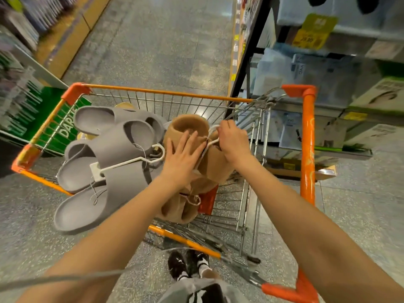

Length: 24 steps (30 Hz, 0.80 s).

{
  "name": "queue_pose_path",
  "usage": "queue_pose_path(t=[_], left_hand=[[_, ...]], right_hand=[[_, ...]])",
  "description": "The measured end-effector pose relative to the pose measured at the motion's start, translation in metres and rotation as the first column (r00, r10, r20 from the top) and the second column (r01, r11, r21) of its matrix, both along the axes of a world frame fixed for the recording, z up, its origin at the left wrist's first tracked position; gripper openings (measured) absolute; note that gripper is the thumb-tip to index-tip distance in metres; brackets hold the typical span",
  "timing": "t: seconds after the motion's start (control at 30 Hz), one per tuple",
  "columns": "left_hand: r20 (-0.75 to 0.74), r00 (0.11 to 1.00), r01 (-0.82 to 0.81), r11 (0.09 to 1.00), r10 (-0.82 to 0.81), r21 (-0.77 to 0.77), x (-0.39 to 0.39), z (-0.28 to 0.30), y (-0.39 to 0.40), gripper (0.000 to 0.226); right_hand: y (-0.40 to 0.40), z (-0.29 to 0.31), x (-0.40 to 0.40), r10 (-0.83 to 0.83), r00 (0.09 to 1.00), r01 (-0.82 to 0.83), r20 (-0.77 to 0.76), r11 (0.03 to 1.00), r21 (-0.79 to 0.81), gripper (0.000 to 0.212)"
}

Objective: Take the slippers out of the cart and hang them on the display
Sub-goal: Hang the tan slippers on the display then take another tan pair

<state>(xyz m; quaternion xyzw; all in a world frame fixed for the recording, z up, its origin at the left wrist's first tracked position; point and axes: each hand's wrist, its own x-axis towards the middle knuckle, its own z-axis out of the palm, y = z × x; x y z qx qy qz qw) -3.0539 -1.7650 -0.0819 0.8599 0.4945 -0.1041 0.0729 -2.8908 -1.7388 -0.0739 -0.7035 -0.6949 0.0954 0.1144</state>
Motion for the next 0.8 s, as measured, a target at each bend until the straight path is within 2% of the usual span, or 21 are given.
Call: queue_pose_path(t=[0.13, 0.27, 0.43, 0.63, 0.73, 0.8], left_hand=[[0.041, 0.999, -0.004, 0.998, 0.001, 0.059, 0.012, 0.025, 0.017, 0.09], [0.116, 0.993, -0.039, 0.994, 0.027, 0.106, 0.024, 0.047, 0.023, 0.095], [0.189, 0.982, -0.046, 0.987, 0.016, 0.153, 0.03, 0.078, 0.025, 0.088], [0.252, 0.964, 0.004, 0.95, -0.087, 0.313, 0.039, 0.134, 0.022, 0.089], [0.282, 0.942, 0.056, 0.916, -0.18, 0.398, 0.048, 0.165, 0.016, 0.091], [0.345, 0.889, 0.112, 0.875, -0.3, 0.471, 0.055, 0.18, 0.012, 0.093]], right_hand=[[0.01, 0.034, 0.006, 0.022, 0.997, -0.008, -0.072, 0.981, 0.196, 0.023], [0.019, 0.065, 0.013, 0.011, 0.996, 0.01, -0.086, 0.97, 0.243, 0.026], [0.017, 0.108, 0.022, 0.011, 0.995, 0.022, -0.098, 0.945, 0.327, 0.03], [0.001, 0.177, 0.03, -0.002, 0.994, 0.057, -0.11, 0.86, 0.507, 0.029], [-0.019, 0.215, 0.037, -0.09, 0.991, 0.13, -0.097, 0.796, 0.591, 0.032], [-0.037, 0.236, 0.044, -0.156, 0.984, 0.176, -0.086, 0.771, 0.613, 0.032]])
